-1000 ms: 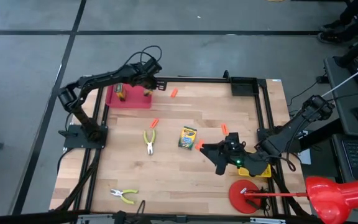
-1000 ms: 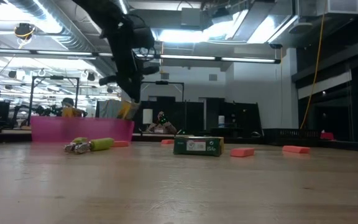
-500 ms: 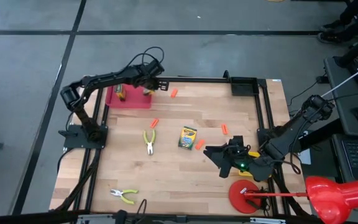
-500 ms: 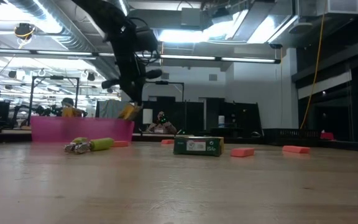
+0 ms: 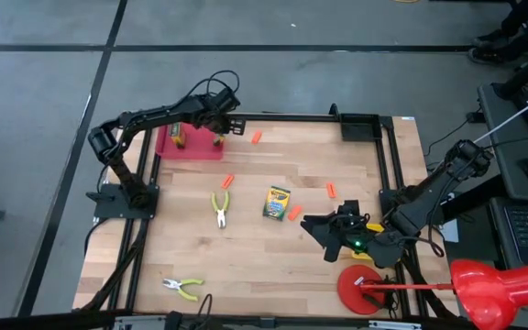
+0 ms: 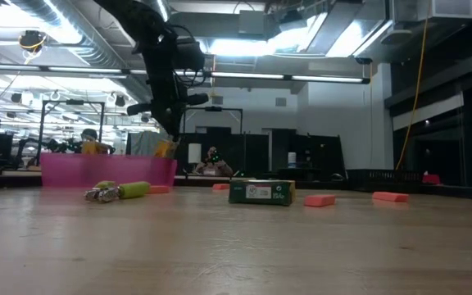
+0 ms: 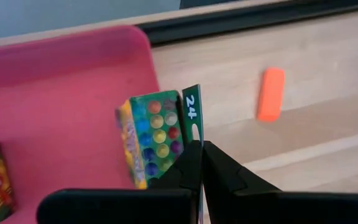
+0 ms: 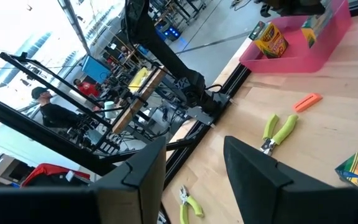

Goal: Pick & Place School Supplies
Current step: Put the yellow crayon box into the pink bin

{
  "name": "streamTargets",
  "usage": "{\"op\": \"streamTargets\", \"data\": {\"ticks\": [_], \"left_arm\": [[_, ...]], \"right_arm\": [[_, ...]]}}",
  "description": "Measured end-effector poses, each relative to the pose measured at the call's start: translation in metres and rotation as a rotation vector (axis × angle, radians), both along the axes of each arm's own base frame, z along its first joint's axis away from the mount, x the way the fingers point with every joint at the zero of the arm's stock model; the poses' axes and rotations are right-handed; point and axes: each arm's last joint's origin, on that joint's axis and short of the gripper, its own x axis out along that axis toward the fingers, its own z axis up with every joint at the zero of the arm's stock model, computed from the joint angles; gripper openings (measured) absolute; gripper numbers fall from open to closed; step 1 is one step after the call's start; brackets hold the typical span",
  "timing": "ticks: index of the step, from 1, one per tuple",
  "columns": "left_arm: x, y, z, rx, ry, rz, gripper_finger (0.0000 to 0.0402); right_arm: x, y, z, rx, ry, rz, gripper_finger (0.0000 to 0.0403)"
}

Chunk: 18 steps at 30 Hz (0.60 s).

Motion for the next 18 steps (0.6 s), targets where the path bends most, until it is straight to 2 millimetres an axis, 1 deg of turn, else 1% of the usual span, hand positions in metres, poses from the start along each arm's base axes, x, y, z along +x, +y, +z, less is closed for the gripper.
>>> {"op": "streamTargets", "data": {"ticks": [4,8,12,18], "left_arm": [[-0.003,-0.002,0.0,-0.012,0.03,-0.017,0.0002],[-0.006,-0.003,0.007,0.028,0.034,-0.013,0.0002],[-0.01,-0.002,0.013,0.05,0.032,-0.009,0.0002],[-0.012,0.001,0.014,0.053,0.017,0.004,0.0002]], "right_arm": [[-0.001,0.001,0.0,0.002,-0.001,0.0,0.0167],[-0.001,0.001,0.0,0.001,-0.002,-0.003,0.0167],[-0.001,0.0,0.0,-0.003,0.0,-0.008,0.0167],[-0.001,0.0,-0.001,-0.006,0.003,-0.008,0.0167]]}}
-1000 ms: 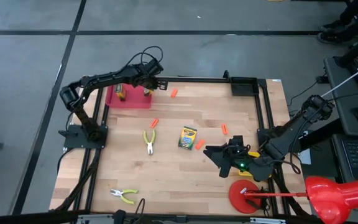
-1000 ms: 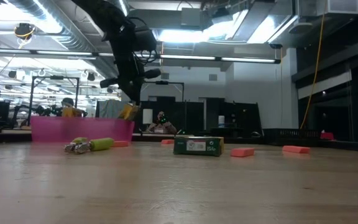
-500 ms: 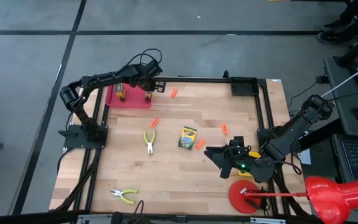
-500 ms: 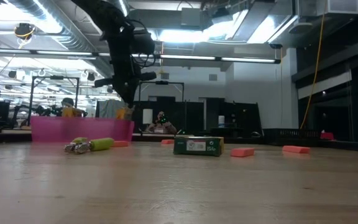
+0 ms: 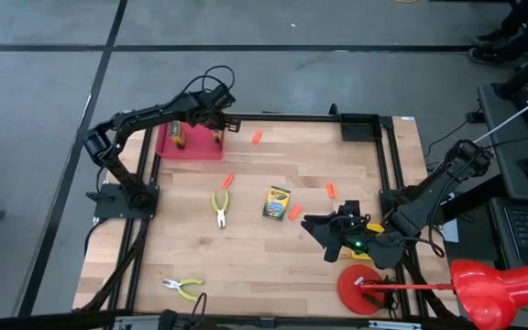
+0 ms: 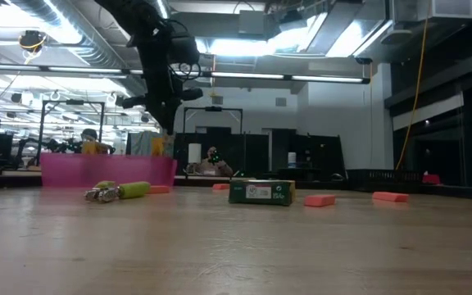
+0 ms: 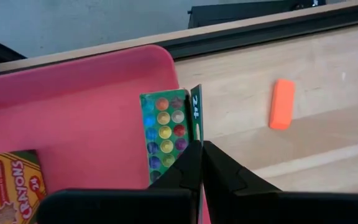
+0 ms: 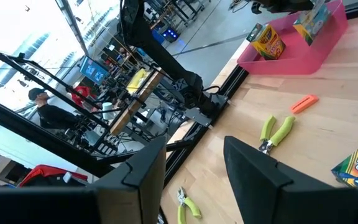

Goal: Pick & Place School Supplies
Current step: Put the yellow crayon box into the pink bin

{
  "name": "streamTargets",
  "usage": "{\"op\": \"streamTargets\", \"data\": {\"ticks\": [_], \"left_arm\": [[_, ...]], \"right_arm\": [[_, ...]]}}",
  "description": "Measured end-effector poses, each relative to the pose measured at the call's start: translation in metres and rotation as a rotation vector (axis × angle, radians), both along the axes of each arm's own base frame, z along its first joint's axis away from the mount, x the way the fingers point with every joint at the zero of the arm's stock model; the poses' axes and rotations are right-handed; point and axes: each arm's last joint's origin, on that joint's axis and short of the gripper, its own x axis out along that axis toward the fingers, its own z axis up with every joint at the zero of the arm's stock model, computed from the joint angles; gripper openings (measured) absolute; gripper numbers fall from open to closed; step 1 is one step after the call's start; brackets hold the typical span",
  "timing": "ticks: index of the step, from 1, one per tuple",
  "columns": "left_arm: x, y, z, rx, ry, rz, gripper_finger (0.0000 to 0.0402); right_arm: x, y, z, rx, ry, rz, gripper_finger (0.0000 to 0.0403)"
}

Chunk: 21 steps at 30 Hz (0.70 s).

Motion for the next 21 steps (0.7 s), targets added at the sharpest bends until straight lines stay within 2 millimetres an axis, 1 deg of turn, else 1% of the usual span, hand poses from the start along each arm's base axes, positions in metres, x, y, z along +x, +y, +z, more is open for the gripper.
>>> {"op": "streamTargets", "data": {"ticks": [6,12,21], "left_arm": [[0.0035,0.0021,0.002,0.015,-0.053,0.011,0.0002],[0.0038,0.0023,0.0022,0.017,-0.058,0.014,0.0002],[0.003,0.002,0.0018,0.018,-0.046,0.017,0.003]], "right_arm": [[0.0,0.0,0.0,0.0,0.0,0.0,0.0167],[0.0,0.0,0.0,0.0,0.0,0.0,0.0167],[0.0,0.0,0.0,0.0,0.0,0.0,0.0167]]}}
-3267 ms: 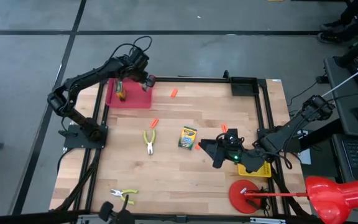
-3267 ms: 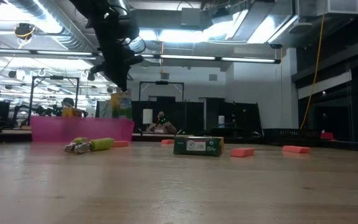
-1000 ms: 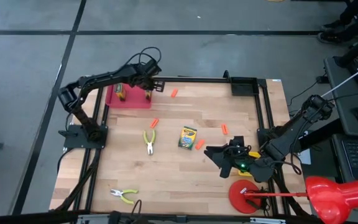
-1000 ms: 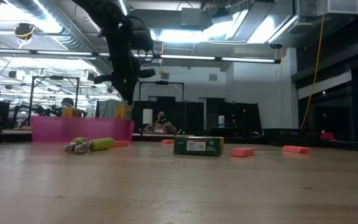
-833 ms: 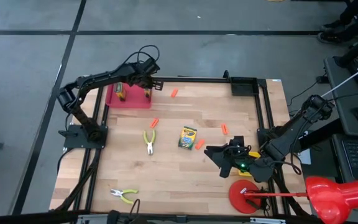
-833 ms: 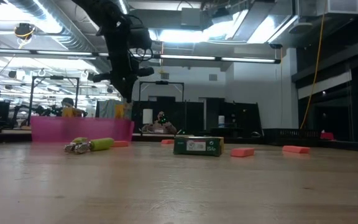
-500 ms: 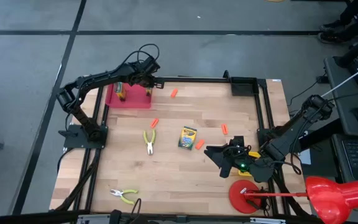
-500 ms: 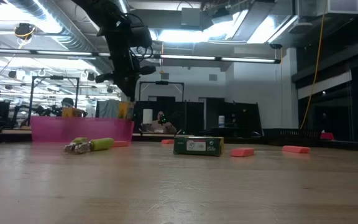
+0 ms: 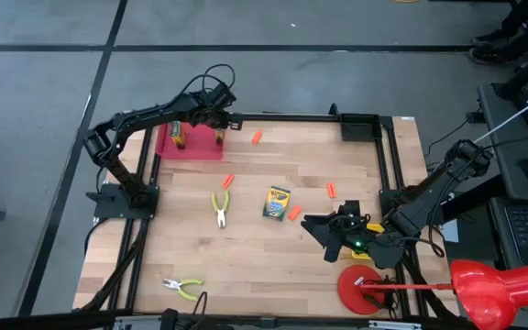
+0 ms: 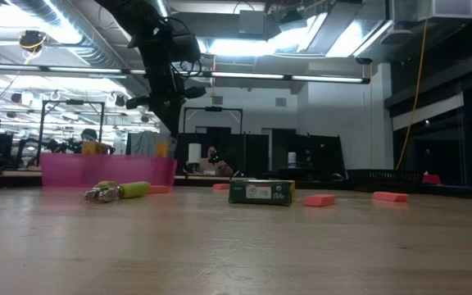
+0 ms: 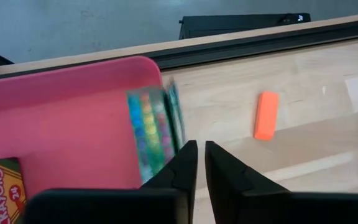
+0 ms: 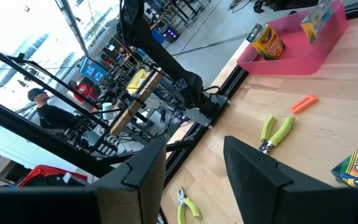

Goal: Pick & Place School Supplies
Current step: Put the yellow crayon box into the pink bin

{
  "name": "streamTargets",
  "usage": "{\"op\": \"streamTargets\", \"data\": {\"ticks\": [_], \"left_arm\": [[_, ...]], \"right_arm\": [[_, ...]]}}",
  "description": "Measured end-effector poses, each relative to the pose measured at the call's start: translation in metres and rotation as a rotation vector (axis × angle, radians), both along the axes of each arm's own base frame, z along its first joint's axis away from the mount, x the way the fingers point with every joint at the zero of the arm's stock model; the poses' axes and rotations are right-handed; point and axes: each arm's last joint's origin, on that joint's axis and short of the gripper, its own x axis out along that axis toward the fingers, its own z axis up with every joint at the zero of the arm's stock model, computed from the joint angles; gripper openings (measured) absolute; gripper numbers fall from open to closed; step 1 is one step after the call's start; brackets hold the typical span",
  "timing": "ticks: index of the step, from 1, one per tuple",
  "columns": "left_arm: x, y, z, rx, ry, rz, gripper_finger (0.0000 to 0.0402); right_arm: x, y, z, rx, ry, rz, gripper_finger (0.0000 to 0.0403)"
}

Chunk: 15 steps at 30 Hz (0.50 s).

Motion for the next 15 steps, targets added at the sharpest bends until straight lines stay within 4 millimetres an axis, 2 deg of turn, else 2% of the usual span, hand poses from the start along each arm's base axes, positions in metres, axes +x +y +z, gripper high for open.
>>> {"op": "streamTargets", "data": {"ticks": [12,15], "left_arm": [[0.0005,0.0004,0.0004,0.011,0.007,-0.024,0.0035],[0.0016,-0.0028,0.0062,0.03,0.002,-0.121,0.0036]], "right_arm": [[0.0,0.0,0.0,0.0,0.0,0.0,0.0167],[-0.0002,0.0002,0.0,0.0,0.0,0.001,0.0167]]}}
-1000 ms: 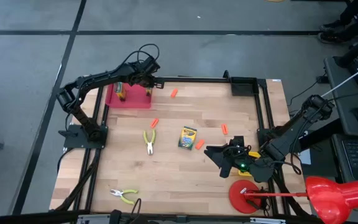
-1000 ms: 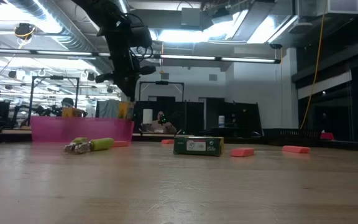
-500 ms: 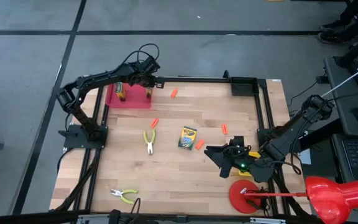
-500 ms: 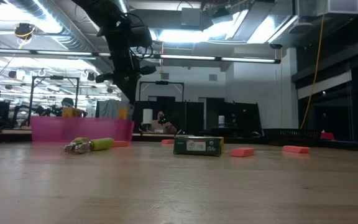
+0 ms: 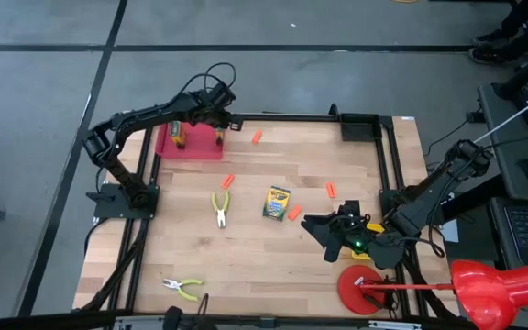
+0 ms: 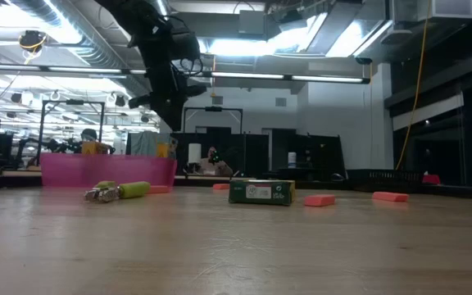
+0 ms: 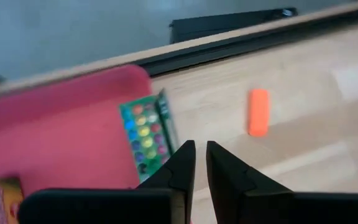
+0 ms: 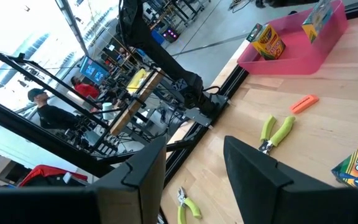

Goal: Pick & Place School Supplies
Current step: Put the yellow crayon box into the pink bin

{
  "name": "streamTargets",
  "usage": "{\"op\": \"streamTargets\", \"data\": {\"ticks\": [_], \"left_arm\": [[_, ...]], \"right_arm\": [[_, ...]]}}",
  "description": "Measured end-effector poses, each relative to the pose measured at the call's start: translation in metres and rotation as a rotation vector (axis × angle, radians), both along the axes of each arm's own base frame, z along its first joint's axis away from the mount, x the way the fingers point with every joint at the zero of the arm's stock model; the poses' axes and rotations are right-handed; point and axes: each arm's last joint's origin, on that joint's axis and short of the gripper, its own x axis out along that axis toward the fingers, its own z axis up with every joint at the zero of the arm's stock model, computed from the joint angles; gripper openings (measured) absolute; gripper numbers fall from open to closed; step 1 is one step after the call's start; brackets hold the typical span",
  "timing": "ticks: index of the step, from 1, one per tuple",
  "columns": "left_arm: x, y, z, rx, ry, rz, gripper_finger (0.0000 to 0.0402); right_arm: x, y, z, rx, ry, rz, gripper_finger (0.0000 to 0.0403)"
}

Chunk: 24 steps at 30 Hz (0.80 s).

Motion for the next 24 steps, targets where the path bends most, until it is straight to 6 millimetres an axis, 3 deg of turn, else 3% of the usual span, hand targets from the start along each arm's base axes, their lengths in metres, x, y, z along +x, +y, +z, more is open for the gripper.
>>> {"op": "streamTargets", "data": {"ticks": [3,6,10,14,16,19,24], "left_arm": [[0.004,-0.017,0.012,0.007,-0.005,-0.244,0.0036],[0.009,-0.049,0.028,-0.007,-0.047,-0.464,0.0036],[0.02,-0.112,0.046,-0.003,-0.088,-0.709,0.0036],[0.022,-0.187,0.044,0.048,0.068,-0.903,0.0036],[0.024,-0.221,0.042,0.098,0.077,-0.905,0.0036],[0.036,-0.26,0.03,0.075,-0.076,-0.815,0.0036],[0.04,-0.284,0.006,0.008,-0.315,-0.399,0.0033]], "right_arm": [[-0.003,0.003,0.0,-0.002,-0.002,0.004,0.0167],[-0.007,0.007,0.0,-0.01,-0.01,-0.009,0.0167],[-0.011,0.01,0.001,-0.014,-0.015,-0.015,0.0167],[-0.011,0.01,-0.001,-0.019,0.002,0.007,0.0167],[-0.01,0.009,-0.004,-0.012,0.02,0.012,0.0167],[-0.009,0.002,-0.016,0.045,0.103,0.029,0.0166],[-0.008,-0.01,-0.043,0.184,0.335,0.041,0.0154]]}}
